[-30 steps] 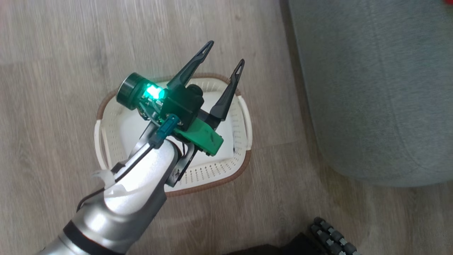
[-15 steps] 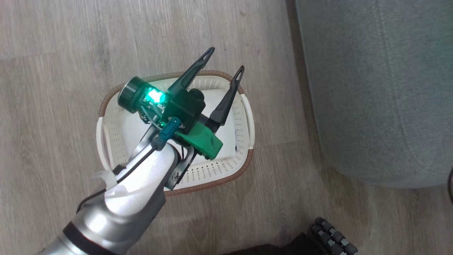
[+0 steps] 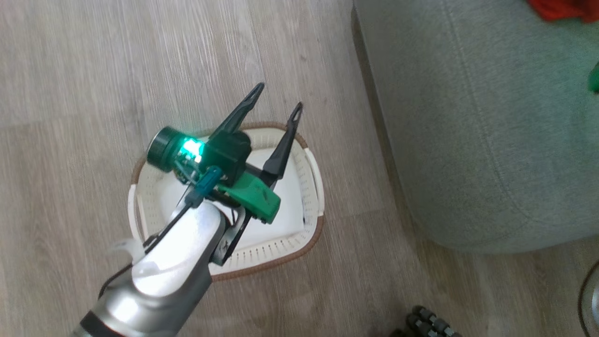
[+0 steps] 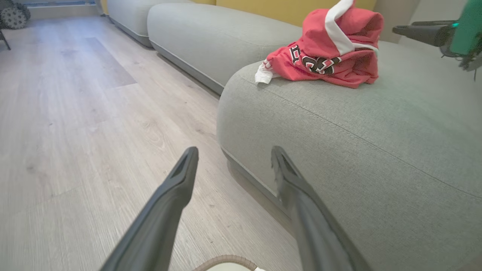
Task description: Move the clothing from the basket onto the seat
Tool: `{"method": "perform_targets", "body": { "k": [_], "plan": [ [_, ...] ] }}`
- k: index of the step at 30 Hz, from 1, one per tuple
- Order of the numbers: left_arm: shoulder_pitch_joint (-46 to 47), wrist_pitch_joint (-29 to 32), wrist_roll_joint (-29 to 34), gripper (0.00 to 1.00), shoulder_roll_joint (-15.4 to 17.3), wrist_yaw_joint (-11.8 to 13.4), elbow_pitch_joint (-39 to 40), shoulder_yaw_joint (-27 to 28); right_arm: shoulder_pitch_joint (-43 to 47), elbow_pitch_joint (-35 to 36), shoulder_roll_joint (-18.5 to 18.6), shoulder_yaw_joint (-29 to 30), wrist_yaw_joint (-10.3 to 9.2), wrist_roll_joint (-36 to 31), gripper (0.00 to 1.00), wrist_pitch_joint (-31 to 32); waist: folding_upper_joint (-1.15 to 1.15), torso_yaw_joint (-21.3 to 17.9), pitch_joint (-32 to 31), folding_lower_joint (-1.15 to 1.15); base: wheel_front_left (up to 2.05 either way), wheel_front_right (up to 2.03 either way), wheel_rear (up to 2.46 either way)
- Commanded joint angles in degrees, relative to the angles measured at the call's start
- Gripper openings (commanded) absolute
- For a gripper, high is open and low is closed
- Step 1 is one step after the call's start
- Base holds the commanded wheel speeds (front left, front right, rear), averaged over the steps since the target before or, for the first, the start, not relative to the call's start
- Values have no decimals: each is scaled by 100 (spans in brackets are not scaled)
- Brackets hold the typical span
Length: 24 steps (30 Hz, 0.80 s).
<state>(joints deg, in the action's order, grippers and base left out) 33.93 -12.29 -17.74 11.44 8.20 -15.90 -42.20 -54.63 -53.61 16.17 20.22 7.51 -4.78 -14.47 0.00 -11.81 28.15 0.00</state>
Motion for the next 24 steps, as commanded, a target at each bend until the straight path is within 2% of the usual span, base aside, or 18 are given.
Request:
{"method": "perform_targets", "body": {
  "k": [1,11,16,24],
  "plan": [
    [-35,-71,-56,100,59,66,129,213,136,298,79,-149,-2,96,100,-52,0,-40,-239,0,0,0,0],
    [-612,-250,-336,100,-24,267,65,570,885,1092,-13,-811,-2,620,100,-52,0,122,-1166,0,0,0,0],
    [-1157,-268,-472,100,-93,390,123,939,1412,1283,-229,-1265,-2,973,100,-52,0,454,-1834,0,0,0,0],
    [-1976,-270,-413,100,-99,558,438,1596,2271,1835,-566,-1768,-2,1253,100,-52,0,929,-2380,0,0,0,0]
  ]
}}
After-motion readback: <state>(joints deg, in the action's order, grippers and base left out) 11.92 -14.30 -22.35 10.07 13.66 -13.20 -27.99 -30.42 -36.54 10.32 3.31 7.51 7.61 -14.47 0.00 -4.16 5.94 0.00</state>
